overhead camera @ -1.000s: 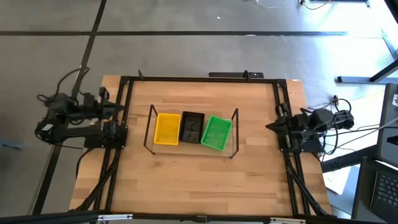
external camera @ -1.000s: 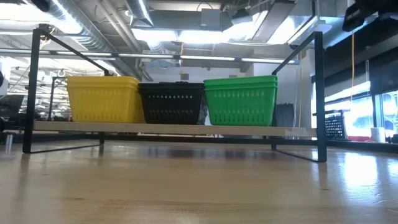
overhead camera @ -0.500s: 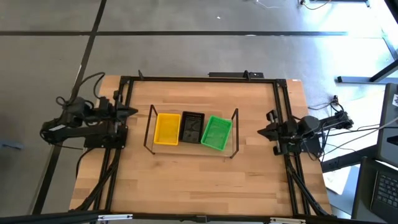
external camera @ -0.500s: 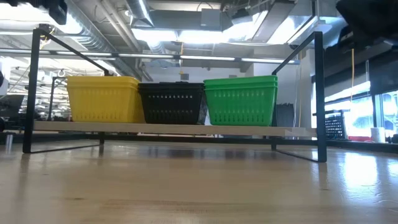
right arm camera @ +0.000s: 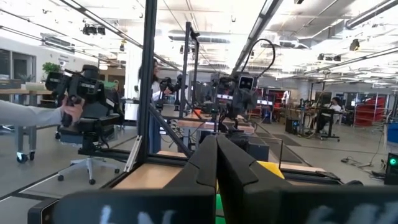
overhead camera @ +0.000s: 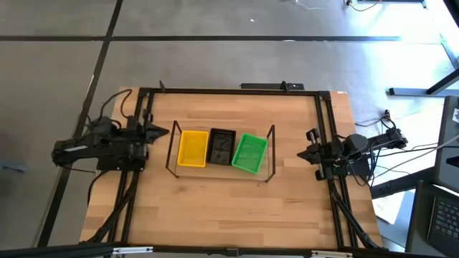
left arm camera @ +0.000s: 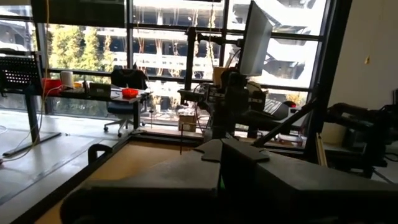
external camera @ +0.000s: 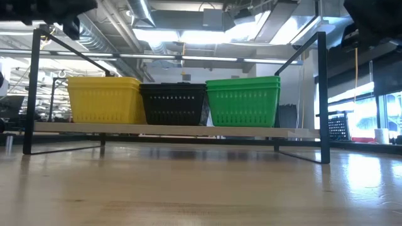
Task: Stack baskets on shelf by color
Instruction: Return to Home Position
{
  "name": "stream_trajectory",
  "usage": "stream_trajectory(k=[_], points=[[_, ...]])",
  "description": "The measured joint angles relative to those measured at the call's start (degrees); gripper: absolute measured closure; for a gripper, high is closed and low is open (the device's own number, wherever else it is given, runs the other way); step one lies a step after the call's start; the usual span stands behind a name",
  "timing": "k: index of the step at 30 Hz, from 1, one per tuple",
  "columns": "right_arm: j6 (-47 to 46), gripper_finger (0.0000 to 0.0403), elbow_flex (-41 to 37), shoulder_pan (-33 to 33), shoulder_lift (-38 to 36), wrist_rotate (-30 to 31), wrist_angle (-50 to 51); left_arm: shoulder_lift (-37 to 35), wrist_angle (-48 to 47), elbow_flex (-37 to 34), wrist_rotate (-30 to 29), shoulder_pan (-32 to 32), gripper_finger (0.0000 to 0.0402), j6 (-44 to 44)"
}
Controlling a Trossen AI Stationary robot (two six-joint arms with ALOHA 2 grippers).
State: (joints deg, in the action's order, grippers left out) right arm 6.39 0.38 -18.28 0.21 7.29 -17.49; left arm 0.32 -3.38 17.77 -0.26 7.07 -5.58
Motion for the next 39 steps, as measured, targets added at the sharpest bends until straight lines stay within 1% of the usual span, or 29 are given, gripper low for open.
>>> stream_trajectory(k=[4, 9, 15, 19, 26, 34, 39], points=[[-0.1, 0.0403, 0.0, 0.0, 0.0, -0.2, 0.0, 0.0, 6.7, -4.9, 0.6, 0.0, 0.0401, 0.0], [-0.1, 0.0403, 0.0, 0.0, 0.0, -3.9, 0.1, 0.0, 15.3, -11.0, 4.4, 0.0, 0.0401, 0.1], [0.1, 0.0403, 0.0, 0.0, 0.0, -4.5, 0.1, 0.0, 23.1, -17.2, 4.5, 0.0, 0.0401, -0.3], [-0.1, 0.0403, 0.0, 0.0, 0.0, -4.5, 0.2, 0.0, 22.0, -17.3, 5.4, 0.0, 0.0401, -0.3], [-0.1, 0.0403, 0.0, 0.0, 0.0, -4.5, 0.3, 0.0, 21.6, -17.3, 13.2, 0.0, 0.0401, -0.3], [-0.1, 0.0402, 0.0, 0.0, 0.0, -4.4, 3.7, 0.0, 19.3, -17.3, 13.3, 0.0, 0.0401, -0.3], [-0.1, 0.0402, 0.0, 0.0, 0.0, -4.4, 4.1, 0.0, 16.8, -17.3, 13.3, 0.0, 0.0401, -0.3]])
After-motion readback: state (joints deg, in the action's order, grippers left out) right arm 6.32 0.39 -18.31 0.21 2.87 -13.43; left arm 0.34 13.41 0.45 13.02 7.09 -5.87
